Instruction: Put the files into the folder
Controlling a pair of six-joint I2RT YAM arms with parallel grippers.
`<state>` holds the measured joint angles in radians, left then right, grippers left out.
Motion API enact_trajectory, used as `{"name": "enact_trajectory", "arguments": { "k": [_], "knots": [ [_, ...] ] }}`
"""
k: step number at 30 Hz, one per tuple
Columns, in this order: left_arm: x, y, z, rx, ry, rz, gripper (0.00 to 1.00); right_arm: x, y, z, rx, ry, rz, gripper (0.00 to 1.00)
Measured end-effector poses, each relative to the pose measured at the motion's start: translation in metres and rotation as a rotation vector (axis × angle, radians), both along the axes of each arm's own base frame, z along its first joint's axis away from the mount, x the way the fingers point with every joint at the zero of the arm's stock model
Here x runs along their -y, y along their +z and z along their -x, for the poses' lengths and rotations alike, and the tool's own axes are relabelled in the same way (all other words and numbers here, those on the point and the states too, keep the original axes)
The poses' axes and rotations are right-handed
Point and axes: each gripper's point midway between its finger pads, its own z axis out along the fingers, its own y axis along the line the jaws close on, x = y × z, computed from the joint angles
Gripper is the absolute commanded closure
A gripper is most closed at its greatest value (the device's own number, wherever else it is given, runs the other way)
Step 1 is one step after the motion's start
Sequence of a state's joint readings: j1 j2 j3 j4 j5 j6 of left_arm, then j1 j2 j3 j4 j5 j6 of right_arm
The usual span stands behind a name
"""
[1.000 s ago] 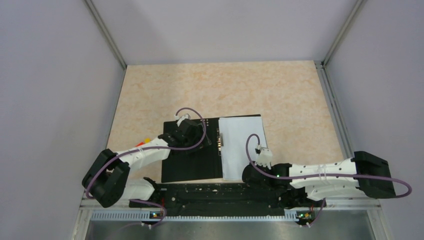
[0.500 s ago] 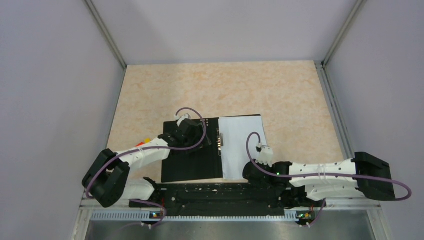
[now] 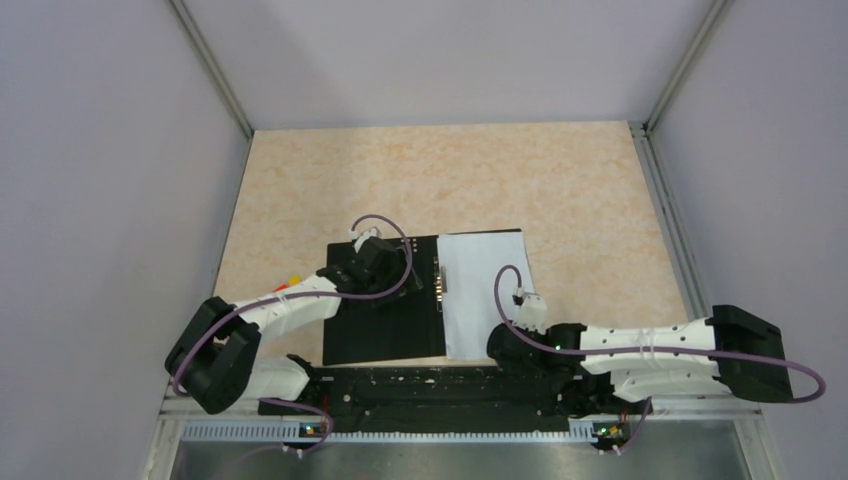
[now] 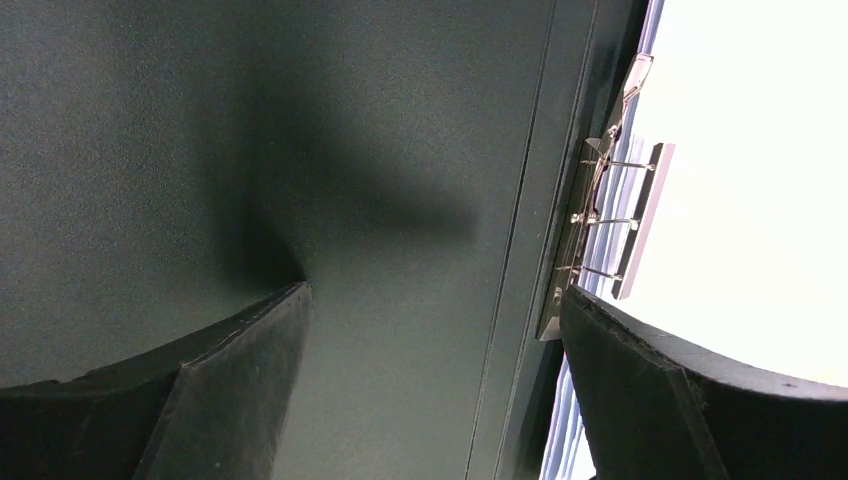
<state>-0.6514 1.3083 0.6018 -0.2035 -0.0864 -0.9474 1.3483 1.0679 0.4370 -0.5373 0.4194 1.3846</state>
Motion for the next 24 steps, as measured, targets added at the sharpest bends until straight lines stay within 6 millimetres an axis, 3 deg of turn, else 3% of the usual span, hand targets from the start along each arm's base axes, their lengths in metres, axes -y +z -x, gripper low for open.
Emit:
{"name": "enact_trajectory", "arguments": {
  "k": [19, 24],
  "knots": [
    [-0.002, 0.000, -0.003, 0.000, 0.007, -0.002, 0.02, -0.014, 0.000, -0.009, 0.022, -0.010, -0.035, 0.92],
    [-0.004, 0.000, -0.004, 0.001, 0.012, -0.004, 0.02, -0.010, 0.000, -0.007, 0.015, 0.006, -0.013, 0.87]
  ]
}}
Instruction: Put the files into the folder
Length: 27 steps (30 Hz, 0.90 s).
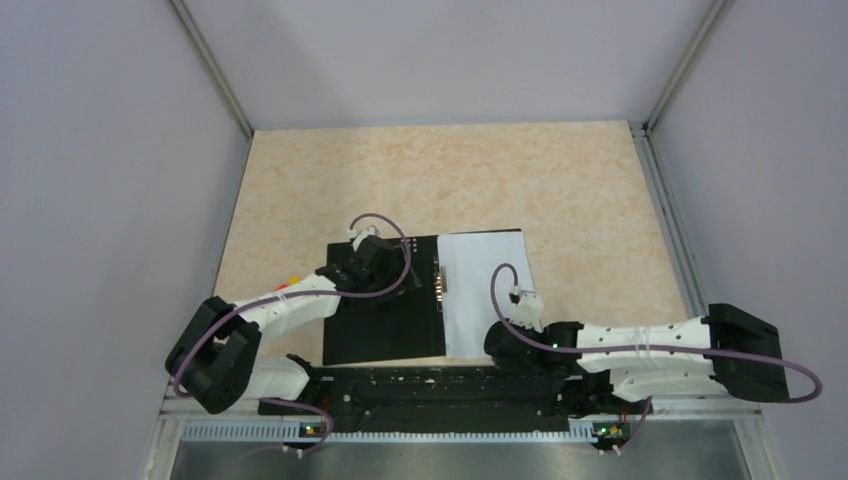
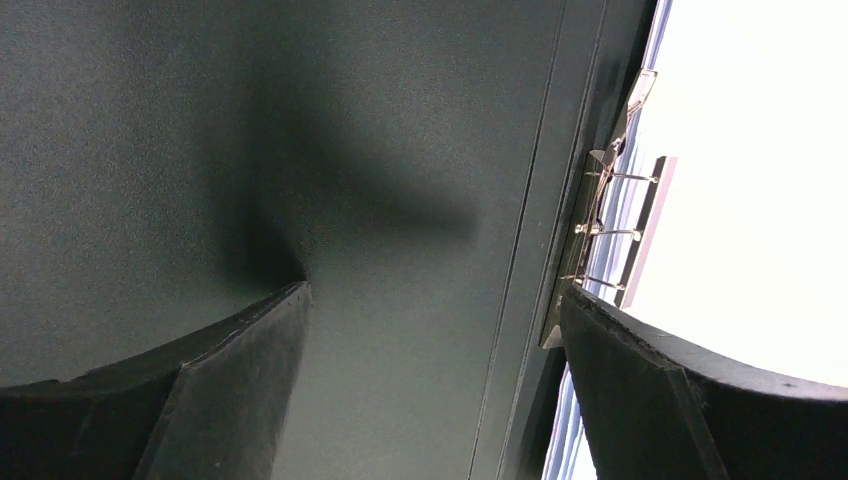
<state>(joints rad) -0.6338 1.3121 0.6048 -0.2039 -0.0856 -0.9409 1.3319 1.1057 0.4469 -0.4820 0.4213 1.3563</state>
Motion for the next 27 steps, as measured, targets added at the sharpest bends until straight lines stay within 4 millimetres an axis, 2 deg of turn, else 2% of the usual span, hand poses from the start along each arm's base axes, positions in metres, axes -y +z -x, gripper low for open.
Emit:
{"name": "enact_trajectory", "arguments": {
  "k": [8, 20, 27],
  "knots": [
    [-0.001, 0.000, -0.001, 0.000, 0.005, 0.000, 0.02, 0.018, -0.001, 0.014, -0.055, 0.037, 0.049, 0.87],
    [-0.002, 0.000, -0.002, 0.000, 0.007, 0.000, 0.02, 0.023, -0.013, 0.020, -0.089, 0.022, 0.046, 0.86],
    [-0.003, 0.000, -0.002, 0.000, 0.011, 0.000, 0.02, 0.024, -0.012, 0.020, -0.089, 0.016, 0.045, 0.86]
  ]
}}
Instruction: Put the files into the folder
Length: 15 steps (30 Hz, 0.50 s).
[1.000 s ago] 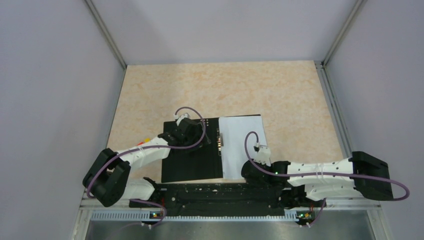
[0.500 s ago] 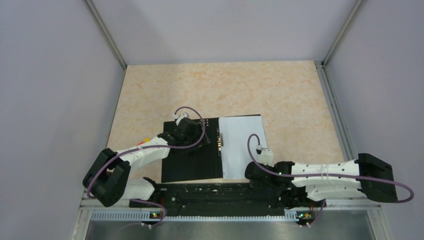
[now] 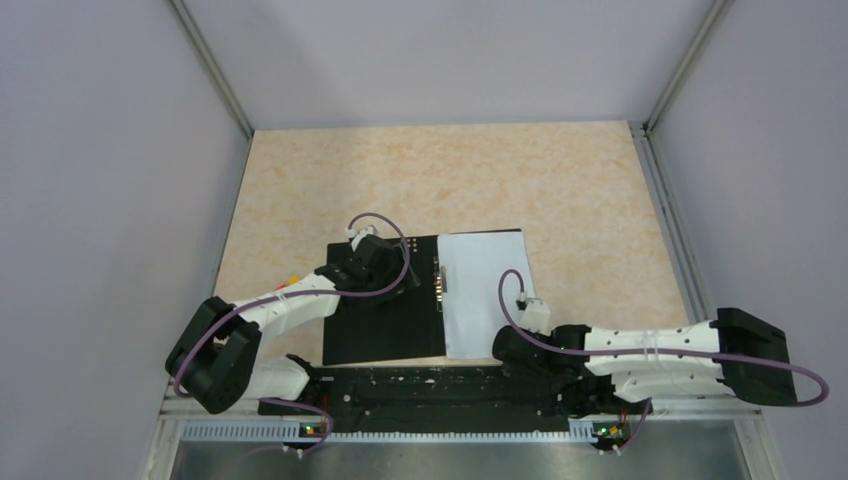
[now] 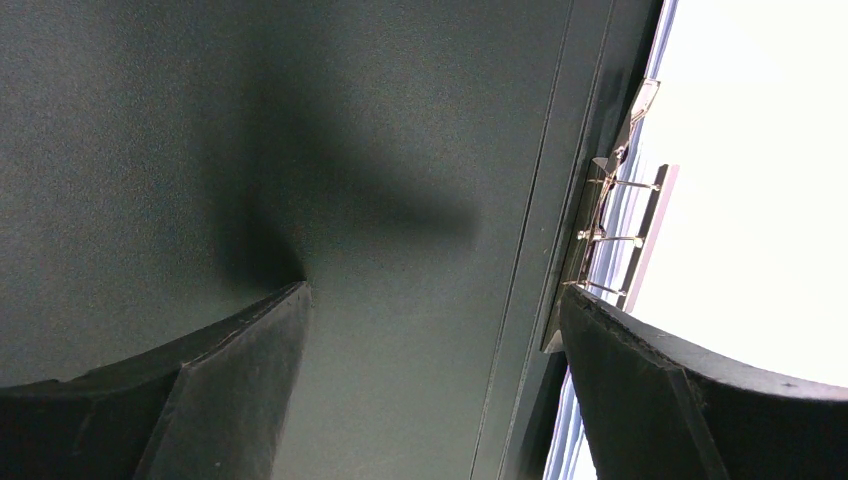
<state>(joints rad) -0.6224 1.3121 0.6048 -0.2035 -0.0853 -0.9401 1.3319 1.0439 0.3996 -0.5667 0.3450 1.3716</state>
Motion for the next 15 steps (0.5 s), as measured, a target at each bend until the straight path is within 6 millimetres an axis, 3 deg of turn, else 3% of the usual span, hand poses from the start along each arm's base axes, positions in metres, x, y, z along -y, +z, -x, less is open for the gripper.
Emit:
{"name": "enact_trajectory", "arguments": {
  "k": [15],
  "knots": [
    [0.000, 0.000, 0.000, -0.001, 0.001, 0.002, 0.02, 0.002, 0.014, -0.012, 0.058, -0.022, -0.013, 0.86]
  ]
}}
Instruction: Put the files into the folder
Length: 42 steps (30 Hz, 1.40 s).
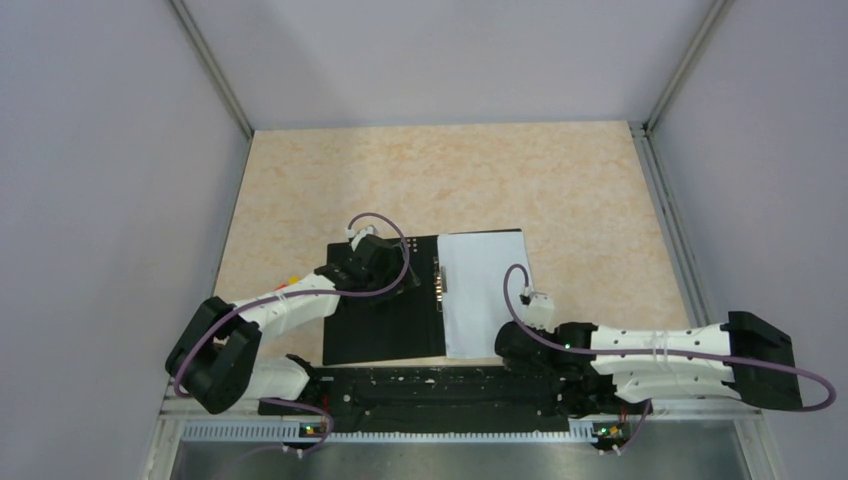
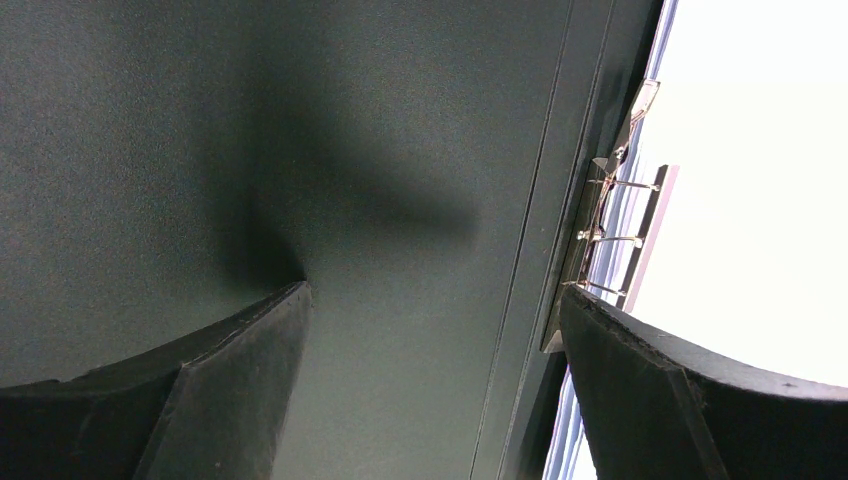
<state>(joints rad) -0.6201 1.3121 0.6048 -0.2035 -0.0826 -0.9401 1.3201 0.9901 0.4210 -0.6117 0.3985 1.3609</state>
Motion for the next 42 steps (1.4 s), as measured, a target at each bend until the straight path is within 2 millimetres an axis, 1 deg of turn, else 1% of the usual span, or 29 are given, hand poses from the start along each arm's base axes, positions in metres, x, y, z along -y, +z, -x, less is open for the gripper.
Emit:
{"name": "enact_trajectory", "arguments": {
  "k": [6, 16, 34, 36, 42],
  "knots": [
    [0.000, 0.000, 0.000, -0.001, 0.002, 0.001, 0.02, 0.001, -0.002, 0.000, -0.001, -0.001, 0.010, 0.86],
    [-0.001, 0.000, -0.001, -0.002, 0.002, 0.002, 0.02, -0.011, -0.002, -0.007, 0.026, -0.010, -0.019, 0.86],
    [-0.001, 0.000, -0.001, -0.005, 0.002, 0.007, 0.02, -0.010, -0.001, -0.022, 0.077, -0.019, 0.015, 0.84],
    [-0.001, 0.000, -0.001, -0.005, 0.003, 0.007, 0.02, -0.010, -0.001, -0.022, 0.081, -0.013, 0.020, 0.83],
    [-0.001, 0.001, -0.001, -0.003, -0.011, 0.001, 0.02, -0.008, 0.002, -0.024, 0.090, 0.014, 0.053, 0.72]
  ]
}}
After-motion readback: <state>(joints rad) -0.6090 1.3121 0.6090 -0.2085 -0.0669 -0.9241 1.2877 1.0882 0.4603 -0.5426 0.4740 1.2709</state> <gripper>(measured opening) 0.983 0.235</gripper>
